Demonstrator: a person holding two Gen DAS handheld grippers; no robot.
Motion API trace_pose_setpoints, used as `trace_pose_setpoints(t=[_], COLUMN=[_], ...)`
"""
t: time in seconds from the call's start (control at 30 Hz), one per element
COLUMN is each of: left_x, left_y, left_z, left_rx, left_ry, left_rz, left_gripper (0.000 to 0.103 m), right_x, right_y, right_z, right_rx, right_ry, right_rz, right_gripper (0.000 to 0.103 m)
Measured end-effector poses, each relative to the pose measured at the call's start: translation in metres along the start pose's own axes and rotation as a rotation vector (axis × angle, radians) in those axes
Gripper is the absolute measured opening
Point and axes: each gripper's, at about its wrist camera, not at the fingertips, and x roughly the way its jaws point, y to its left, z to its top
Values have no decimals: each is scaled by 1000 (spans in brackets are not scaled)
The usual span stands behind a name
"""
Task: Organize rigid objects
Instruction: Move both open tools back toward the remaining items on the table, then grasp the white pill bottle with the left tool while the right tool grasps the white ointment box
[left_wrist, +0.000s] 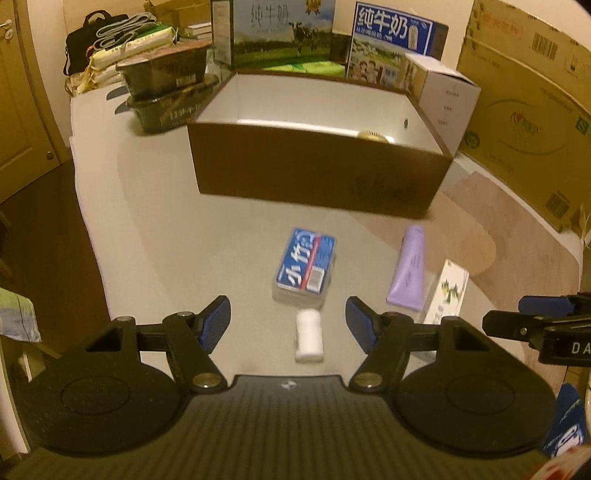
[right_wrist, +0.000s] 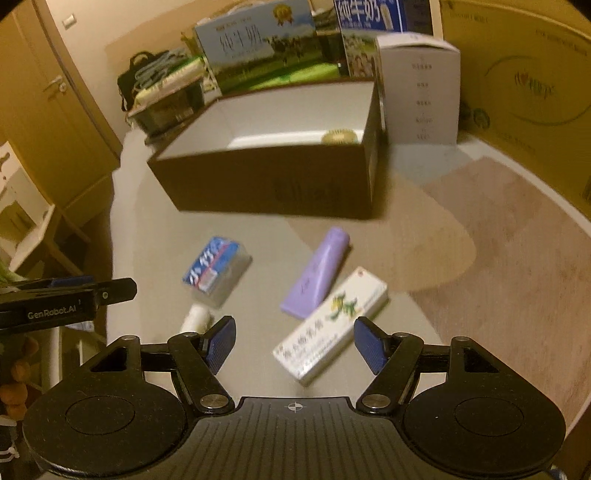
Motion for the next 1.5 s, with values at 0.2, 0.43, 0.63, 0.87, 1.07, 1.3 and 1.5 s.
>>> trace_pose_setpoints(t=[0.2,0.43,0.63,0.87,1.07,1.3,1.5], left_x=[4,12,25,44,56,70,81], left_y=[-5,-13,-18,-22,-23,-22,-22], left_z=[-16,-29,-36,-39,-37,-33,-32], left_rx=[3,28,37,50,62,73,82], left_ry=[28,57,83,110,115,121,123], left_rz=[13,22,19,20,18,27,32], left_gripper=[67,67,67,67,67,67,67], right_x=[6,17,31,49,60,75,89], right_y=[-3,-3,-3,-9,-12,-9,-9], right_z=[-14,-25,-29,-34,-29,-20,-14], right_rx=[5,9,18,33,58,62,77], right_ry=[30,71,93,110,111,109,108], right_rz=[-16,-29,-45,-87,-93,-106,-114], right_gripper=[70,70,70,70,70,70,70])
